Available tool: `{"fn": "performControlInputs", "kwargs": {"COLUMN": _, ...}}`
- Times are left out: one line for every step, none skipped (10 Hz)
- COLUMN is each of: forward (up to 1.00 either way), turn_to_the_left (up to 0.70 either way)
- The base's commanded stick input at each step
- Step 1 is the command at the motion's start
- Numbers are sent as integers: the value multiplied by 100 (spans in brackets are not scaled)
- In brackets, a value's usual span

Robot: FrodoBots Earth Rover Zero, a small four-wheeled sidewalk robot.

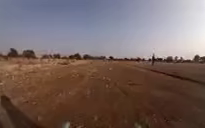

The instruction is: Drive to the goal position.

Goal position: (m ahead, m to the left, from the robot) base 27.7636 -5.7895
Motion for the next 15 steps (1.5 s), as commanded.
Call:
{"fn": "performControlInputs", "kwargs": {"forward": 50, "turn_to_the_left": 0}}
{"fn": "performControlInputs", "kwargs": {"forward": 50, "turn_to_the_left": 0}}
{"fn": "performControlInputs", "kwargs": {"forward": 50, "turn_to_the_left": 0}}
{"fn": "performControlInputs", "kwargs": {"forward": 50, "turn_to_the_left": 0}}
{"fn": "performControlInputs", "kwargs": {"forward": 50, "turn_to_the_left": 0}}
{"fn": "performControlInputs", "kwargs": {"forward": 50, "turn_to_the_left": 0}}
{"fn": "performControlInputs", "kwargs": {"forward": 50, "turn_to_the_left": 0}}
{"fn": "performControlInputs", "kwargs": {"forward": 50, "turn_to_the_left": 0}}
{"fn": "performControlInputs", "kwargs": {"forward": 50, "turn_to_the_left": 0}}
{"fn": "performControlInputs", "kwargs": {"forward": 50, "turn_to_the_left": 0}}
{"fn": "performControlInputs", "kwargs": {"forward": 50, "turn_to_the_left": 0}}
{"fn": "performControlInputs", "kwargs": {"forward": 50, "turn_to_the_left": 0}}
{"fn": "performControlInputs", "kwargs": {"forward": 50, "turn_to_the_left": 0}}
{"fn": "performControlInputs", "kwargs": {"forward": 50, "turn_to_the_left": 0}}
{"fn": "performControlInputs", "kwargs": {"forward": 50, "turn_to_the_left": 0}}
